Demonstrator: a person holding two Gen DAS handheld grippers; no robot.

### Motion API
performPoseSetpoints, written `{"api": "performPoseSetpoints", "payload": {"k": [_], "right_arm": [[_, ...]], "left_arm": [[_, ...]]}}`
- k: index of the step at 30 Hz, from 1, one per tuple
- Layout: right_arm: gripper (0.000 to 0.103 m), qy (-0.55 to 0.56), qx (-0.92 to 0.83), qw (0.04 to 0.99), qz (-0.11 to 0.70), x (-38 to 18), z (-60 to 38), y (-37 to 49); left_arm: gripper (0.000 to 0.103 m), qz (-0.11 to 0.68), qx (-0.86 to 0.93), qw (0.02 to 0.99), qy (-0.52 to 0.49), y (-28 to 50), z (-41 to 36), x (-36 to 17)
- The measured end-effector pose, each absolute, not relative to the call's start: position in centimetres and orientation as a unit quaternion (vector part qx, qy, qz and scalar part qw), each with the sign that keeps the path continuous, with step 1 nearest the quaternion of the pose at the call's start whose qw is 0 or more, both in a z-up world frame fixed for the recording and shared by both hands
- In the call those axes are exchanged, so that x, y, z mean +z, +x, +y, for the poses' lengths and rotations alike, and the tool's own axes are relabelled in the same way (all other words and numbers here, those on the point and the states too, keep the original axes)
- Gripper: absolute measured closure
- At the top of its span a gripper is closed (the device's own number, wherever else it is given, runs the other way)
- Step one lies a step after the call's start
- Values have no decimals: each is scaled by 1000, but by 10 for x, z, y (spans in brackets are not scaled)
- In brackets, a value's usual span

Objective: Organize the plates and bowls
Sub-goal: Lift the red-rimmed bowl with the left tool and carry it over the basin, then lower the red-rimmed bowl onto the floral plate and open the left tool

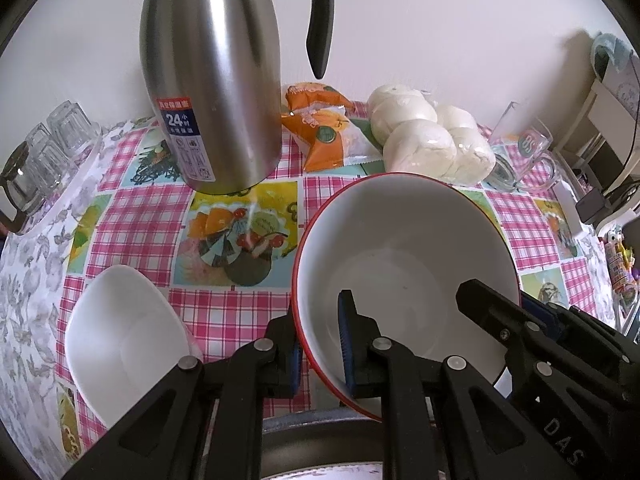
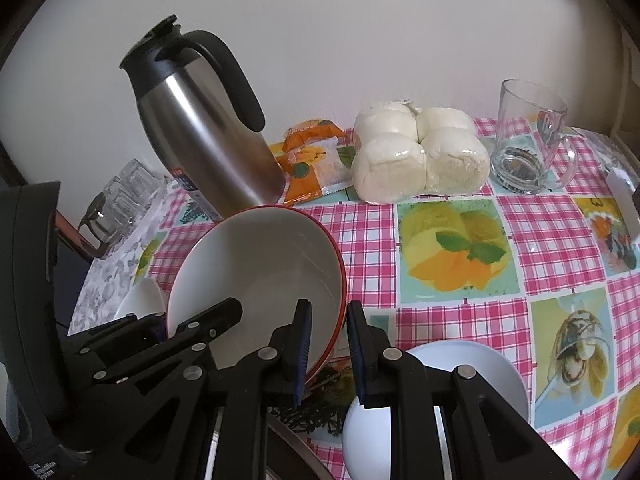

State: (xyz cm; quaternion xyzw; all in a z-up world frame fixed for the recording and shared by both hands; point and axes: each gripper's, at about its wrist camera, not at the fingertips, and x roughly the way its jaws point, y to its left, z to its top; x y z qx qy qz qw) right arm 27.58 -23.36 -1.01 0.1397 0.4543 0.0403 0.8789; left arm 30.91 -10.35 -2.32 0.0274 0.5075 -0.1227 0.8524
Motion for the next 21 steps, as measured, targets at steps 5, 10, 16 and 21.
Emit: {"api": "performPoseSetpoints", "payload": {"k": [5, 10, 16, 21], "right_arm": [[83, 139, 41, 882, 449, -5, -234, 273], [83, 138, 40, 885, 443, 3, -234, 268], [83, 133, 41, 892, 430, 22, -233, 256], [83, 123, 39, 899, 418, 44, -229, 241]], "left_arm": [[87, 504, -123, 854, 27, 306, -105, -17], [87, 499, -123, 857, 25, 301, -104, -6], [87, 489, -126, 863, 16, 290, -101, 13], [87, 478, -132, 868, 10, 278, -97, 32]]}}
